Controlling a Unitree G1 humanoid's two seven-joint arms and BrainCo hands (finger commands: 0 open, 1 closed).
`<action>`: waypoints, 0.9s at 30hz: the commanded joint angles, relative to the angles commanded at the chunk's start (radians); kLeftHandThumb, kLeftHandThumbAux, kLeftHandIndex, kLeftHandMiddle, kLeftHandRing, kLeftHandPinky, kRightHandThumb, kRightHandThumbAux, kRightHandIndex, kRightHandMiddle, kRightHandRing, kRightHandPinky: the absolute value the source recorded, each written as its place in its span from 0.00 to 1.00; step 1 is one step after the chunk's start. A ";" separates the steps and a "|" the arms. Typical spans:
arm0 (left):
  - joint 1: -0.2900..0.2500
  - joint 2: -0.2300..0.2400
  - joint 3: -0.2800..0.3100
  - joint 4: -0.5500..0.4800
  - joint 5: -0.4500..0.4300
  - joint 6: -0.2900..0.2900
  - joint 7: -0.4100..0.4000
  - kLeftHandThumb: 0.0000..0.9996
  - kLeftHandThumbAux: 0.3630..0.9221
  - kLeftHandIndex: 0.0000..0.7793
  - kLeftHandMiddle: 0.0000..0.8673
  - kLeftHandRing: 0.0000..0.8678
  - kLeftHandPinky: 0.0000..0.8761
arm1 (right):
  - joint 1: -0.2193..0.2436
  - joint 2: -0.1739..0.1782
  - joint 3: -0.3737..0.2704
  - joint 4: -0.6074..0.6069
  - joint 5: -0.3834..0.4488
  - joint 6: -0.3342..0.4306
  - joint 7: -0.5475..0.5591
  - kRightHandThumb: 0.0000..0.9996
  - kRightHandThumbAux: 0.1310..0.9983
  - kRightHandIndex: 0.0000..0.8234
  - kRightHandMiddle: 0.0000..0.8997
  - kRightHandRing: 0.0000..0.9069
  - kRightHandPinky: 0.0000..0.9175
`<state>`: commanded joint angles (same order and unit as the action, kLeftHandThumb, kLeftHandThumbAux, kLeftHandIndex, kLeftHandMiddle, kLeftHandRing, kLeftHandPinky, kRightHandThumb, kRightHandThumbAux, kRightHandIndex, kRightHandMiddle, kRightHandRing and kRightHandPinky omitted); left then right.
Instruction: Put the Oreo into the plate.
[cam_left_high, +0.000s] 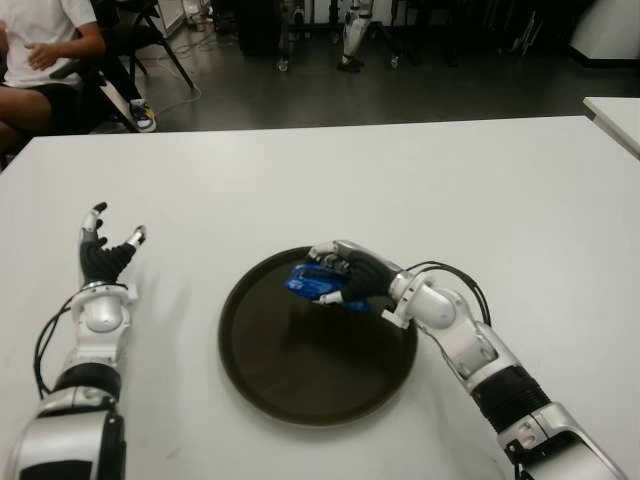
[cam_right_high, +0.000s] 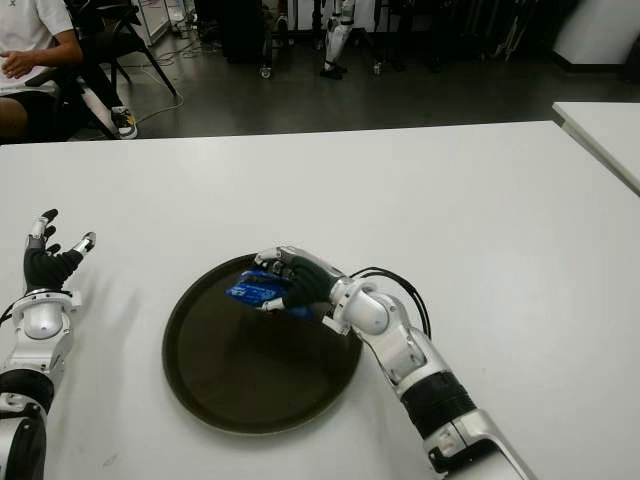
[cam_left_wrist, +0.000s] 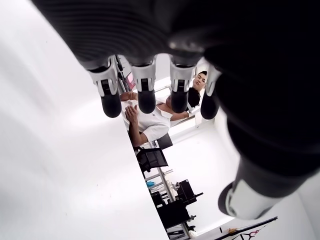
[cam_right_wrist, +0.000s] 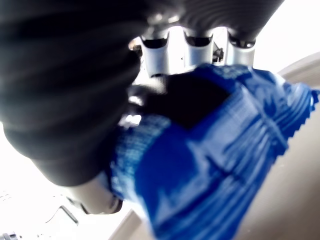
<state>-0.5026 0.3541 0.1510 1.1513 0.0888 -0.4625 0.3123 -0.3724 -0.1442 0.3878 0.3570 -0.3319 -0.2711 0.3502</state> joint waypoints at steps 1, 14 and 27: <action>0.001 -0.001 -0.001 -0.002 0.001 0.001 0.000 0.00 0.64 0.00 0.00 0.00 0.00 | 0.001 0.000 -0.001 -0.002 0.002 0.000 0.002 0.32 0.83 0.91 0.94 0.93 0.91; 0.000 -0.008 0.002 -0.010 -0.003 0.001 0.007 0.00 0.66 0.00 0.00 0.00 0.00 | 0.004 -0.004 0.003 -0.014 -0.014 0.023 0.002 0.30 0.84 0.84 0.91 0.91 0.88; 0.001 -0.007 -0.006 -0.019 0.007 0.022 0.024 0.00 0.61 0.00 0.00 0.00 0.00 | -0.028 -0.036 0.042 0.040 0.023 -0.033 0.116 0.01 0.67 0.16 0.18 0.18 0.15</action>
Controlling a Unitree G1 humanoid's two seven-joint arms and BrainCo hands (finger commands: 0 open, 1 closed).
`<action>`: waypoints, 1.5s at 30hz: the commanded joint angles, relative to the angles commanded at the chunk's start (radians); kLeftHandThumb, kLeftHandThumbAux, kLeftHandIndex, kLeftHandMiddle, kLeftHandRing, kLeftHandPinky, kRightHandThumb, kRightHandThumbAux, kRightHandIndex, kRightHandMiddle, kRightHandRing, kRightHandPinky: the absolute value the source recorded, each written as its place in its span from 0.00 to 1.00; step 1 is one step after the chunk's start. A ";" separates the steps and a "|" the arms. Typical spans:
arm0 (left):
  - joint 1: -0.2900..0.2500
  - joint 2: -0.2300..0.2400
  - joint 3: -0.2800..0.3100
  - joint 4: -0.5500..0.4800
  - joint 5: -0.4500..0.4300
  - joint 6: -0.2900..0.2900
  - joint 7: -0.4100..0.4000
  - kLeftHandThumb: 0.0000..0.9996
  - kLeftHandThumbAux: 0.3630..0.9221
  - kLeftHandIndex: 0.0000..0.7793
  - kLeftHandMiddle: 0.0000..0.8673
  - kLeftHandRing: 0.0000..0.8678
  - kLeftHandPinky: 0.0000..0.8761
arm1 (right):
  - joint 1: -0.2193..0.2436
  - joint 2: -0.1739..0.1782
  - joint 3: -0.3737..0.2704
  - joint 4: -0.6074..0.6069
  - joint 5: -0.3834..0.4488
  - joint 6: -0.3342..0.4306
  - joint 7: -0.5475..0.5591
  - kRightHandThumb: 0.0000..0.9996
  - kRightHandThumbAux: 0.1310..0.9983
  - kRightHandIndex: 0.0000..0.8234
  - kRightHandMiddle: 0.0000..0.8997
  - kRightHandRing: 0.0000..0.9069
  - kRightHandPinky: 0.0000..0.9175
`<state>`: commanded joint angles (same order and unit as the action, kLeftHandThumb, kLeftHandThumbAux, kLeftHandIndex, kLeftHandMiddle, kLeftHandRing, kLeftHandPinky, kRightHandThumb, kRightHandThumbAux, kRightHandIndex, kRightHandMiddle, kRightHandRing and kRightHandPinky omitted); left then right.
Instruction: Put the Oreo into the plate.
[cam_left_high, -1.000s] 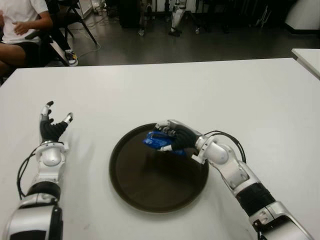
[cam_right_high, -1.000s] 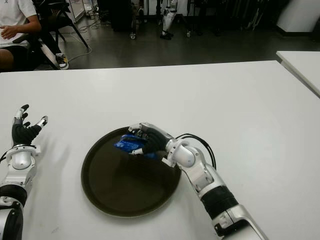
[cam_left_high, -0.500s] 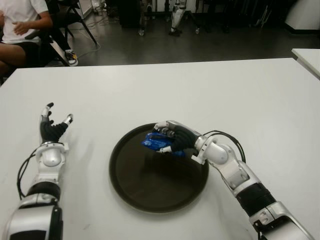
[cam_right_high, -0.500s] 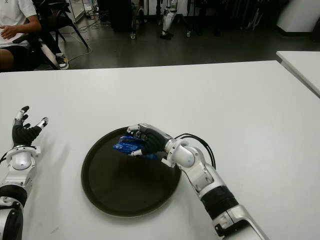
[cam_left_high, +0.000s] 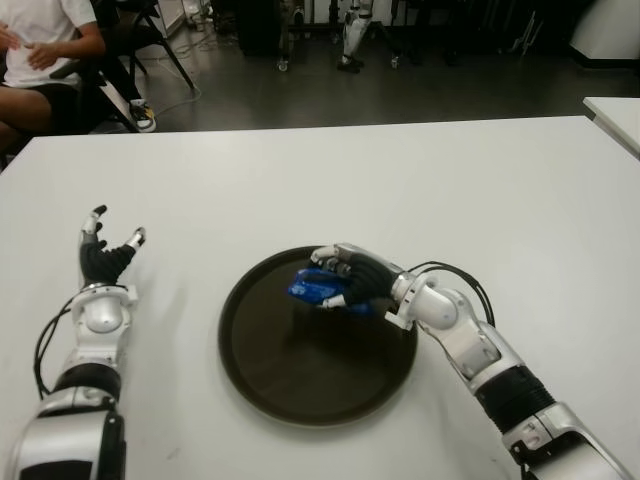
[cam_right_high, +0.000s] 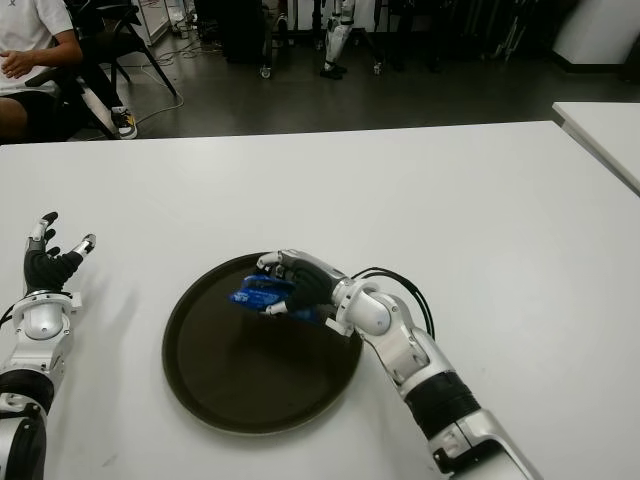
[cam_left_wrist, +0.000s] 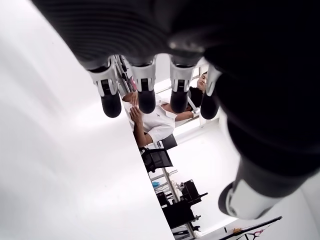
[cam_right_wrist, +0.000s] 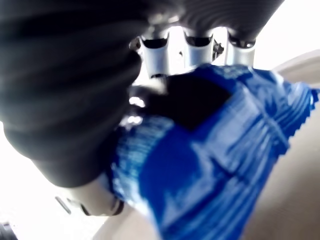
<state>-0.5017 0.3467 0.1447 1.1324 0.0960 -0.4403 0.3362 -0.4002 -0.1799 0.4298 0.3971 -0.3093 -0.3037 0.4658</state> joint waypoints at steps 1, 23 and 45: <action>0.000 0.000 -0.001 -0.002 0.001 0.001 0.002 0.00 0.60 0.00 0.00 0.00 0.00 | -0.004 0.003 0.001 0.023 0.011 -0.013 0.014 0.01 0.65 0.12 0.15 0.15 0.12; 0.002 0.002 0.004 -0.005 -0.018 -0.001 -0.015 0.00 0.64 0.00 0.00 0.00 0.00 | -0.107 0.024 -0.030 0.244 0.166 -0.076 0.273 0.00 0.63 0.00 0.03 0.01 0.00; 0.004 0.002 0.000 0.000 -0.015 -0.026 -0.026 0.00 0.65 0.00 0.00 0.00 0.00 | -0.109 0.026 -0.040 0.244 0.155 -0.054 0.268 0.00 0.61 0.00 0.03 0.01 0.00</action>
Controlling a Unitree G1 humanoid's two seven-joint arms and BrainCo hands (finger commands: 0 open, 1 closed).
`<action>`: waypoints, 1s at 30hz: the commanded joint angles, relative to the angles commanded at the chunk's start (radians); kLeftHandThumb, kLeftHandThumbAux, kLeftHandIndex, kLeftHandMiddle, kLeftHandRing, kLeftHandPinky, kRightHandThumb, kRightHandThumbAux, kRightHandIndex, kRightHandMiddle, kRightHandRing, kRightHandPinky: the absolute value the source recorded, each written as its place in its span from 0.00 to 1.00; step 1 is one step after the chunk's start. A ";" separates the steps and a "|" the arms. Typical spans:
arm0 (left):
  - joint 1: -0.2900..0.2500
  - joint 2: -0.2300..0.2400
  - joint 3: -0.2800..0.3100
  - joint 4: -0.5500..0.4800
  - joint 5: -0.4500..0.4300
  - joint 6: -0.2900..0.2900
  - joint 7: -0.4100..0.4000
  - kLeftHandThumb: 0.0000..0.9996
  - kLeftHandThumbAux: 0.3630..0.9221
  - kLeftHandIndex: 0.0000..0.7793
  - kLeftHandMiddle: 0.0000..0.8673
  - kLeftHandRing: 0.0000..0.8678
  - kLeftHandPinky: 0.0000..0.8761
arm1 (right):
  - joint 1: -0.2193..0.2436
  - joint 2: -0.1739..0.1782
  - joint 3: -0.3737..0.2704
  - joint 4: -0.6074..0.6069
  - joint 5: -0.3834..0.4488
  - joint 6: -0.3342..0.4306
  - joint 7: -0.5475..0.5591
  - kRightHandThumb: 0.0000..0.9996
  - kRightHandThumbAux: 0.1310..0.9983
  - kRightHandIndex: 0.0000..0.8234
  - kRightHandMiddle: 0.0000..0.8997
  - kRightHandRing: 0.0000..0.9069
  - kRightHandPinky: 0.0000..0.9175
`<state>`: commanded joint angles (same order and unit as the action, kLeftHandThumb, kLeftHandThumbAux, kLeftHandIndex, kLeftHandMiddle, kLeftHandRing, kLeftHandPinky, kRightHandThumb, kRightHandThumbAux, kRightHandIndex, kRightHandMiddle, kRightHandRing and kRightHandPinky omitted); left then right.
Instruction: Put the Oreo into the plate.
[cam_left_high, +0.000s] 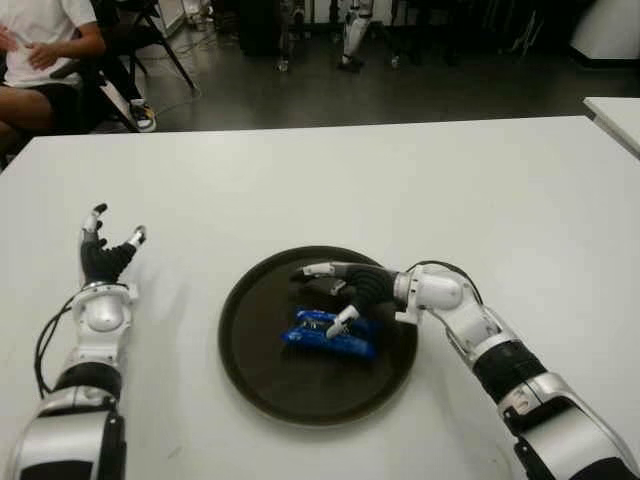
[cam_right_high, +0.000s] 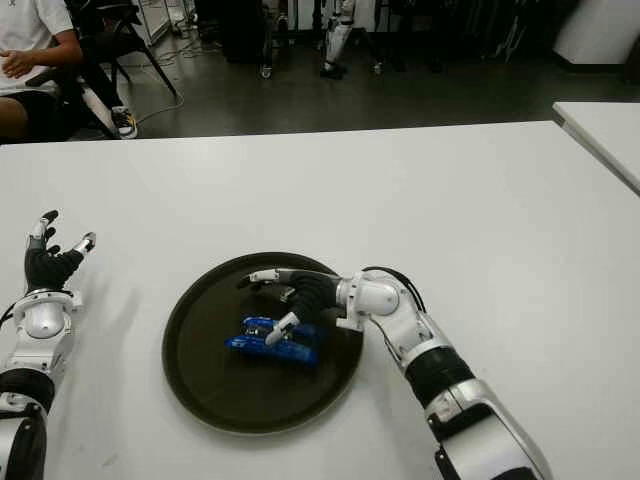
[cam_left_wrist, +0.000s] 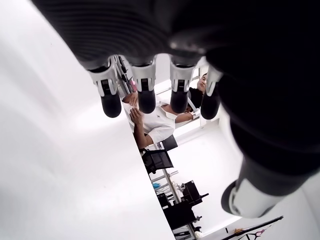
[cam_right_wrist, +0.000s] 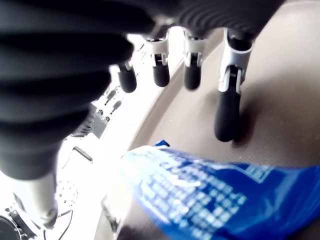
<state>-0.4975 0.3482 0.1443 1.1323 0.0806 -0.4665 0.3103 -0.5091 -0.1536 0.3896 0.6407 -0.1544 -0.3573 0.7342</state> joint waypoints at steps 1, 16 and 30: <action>0.000 0.000 0.000 0.000 0.000 0.000 0.000 0.00 0.65 0.00 0.00 0.00 0.00 | 0.000 0.000 0.000 0.000 0.000 -0.001 0.000 0.00 0.61 0.00 0.03 0.01 0.00; -0.003 0.002 0.001 0.010 0.000 0.000 0.003 0.00 0.65 0.00 0.00 0.00 0.00 | -0.007 0.000 -0.006 0.029 -0.001 -0.032 -0.004 0.00 0.62 0.03 0.05 0.03 0.02; 0.002 -0.001 0.000 0.008 0.006 -0.016 0.014 0.00 0.65 0.00 0.00 0.00 0.00 | -0.041 -0.105 -0.174 -0.024 0.147 -0.020 0.068 0.00 0.65 0.03 0.04 0.01 0.00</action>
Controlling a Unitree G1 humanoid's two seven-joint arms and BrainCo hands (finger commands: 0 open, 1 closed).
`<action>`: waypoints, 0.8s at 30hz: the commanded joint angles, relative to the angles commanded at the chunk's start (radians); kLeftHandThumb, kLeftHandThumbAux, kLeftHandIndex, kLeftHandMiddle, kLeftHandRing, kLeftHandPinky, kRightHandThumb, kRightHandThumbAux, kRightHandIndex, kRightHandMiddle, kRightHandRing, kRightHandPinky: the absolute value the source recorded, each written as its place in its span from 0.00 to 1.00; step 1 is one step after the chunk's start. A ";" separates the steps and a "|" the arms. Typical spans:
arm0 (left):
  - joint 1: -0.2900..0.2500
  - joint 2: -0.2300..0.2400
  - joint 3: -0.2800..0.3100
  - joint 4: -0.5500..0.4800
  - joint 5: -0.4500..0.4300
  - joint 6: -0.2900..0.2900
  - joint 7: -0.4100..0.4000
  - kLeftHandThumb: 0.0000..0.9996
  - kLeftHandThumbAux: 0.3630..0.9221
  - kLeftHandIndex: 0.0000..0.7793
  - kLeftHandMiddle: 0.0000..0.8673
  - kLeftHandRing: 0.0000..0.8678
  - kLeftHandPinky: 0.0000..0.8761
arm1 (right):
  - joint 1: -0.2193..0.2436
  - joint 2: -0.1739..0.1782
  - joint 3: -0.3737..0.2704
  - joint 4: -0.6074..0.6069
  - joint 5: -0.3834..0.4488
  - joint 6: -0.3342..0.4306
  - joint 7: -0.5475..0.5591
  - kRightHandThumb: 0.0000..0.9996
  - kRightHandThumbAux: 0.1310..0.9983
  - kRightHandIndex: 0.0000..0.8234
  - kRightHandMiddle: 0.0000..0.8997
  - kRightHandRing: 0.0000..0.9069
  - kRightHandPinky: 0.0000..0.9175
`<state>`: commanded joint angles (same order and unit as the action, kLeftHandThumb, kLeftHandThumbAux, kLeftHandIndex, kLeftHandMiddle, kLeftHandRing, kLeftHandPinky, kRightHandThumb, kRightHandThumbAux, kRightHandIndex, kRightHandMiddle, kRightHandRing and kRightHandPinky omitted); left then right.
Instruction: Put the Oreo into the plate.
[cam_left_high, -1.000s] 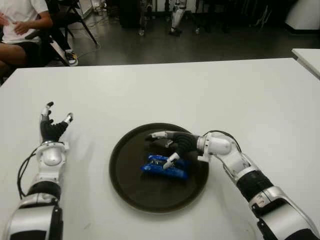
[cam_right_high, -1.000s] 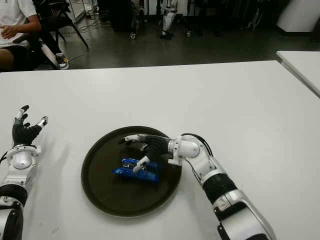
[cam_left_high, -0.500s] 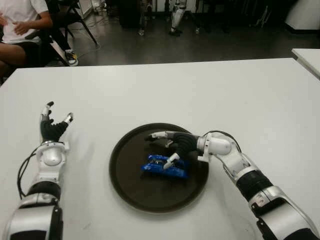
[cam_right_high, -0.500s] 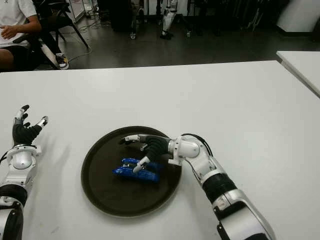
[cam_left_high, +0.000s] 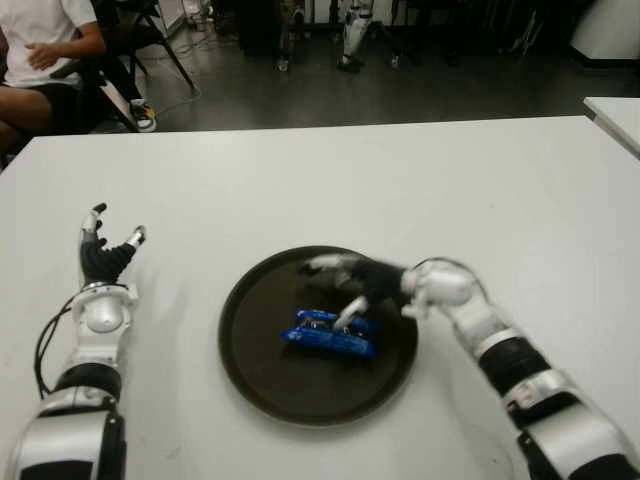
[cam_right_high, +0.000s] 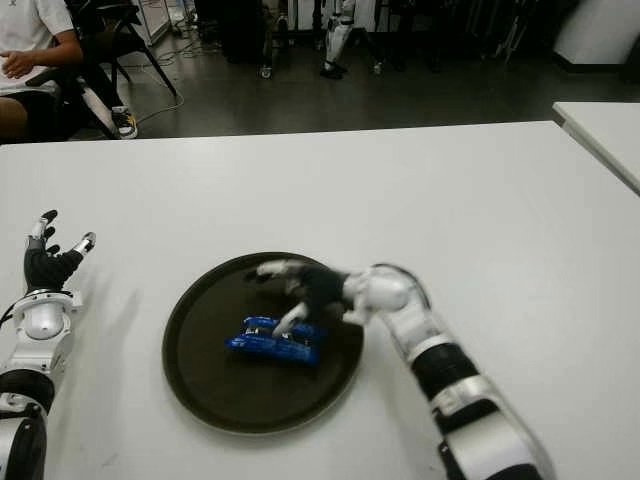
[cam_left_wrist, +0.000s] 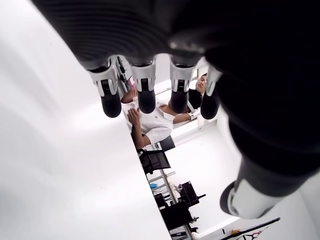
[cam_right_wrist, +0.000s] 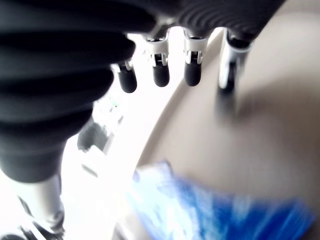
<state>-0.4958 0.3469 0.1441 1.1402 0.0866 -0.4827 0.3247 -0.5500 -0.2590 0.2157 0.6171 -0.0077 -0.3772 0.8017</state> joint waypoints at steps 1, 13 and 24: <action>0.001 0.000 -0.002 -0.001 0.002 0.001 0.003 0.00 0.65 0.00 0.00 0.00 0.00 | 0.005 -0.003 -0.017 -0.014 0.018 0.003 0.000 0.00 0.65 0.03 0.04 0.01 0.00; -0.002 0.008 -0.008 0.002 0.010 0.017 0.008 0.00 0.60 0.01 0.00 0.00 0.00 | 0.017 0.055 -0.202 -0.020 0.313 0.158 0.083 0.00 0.70 0.07 0.06 0.00 0.00; -0.013 0.009 0.001 0.017 -0.004 0.037 -0.006 0.00 0.61 0.00 0.00 0.00 0.00 | 0.043 0.031 -0.257 -0.134 0.353 0.260 0.063 0.00 0.71 0.11 0.10 0.04 0.02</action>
<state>-0.5091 0.3555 0.1446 1.1575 0.0821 -0.4459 0.3182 -0.5075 -0.2281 -0.0415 0.4829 0.3455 -0.1172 0.8650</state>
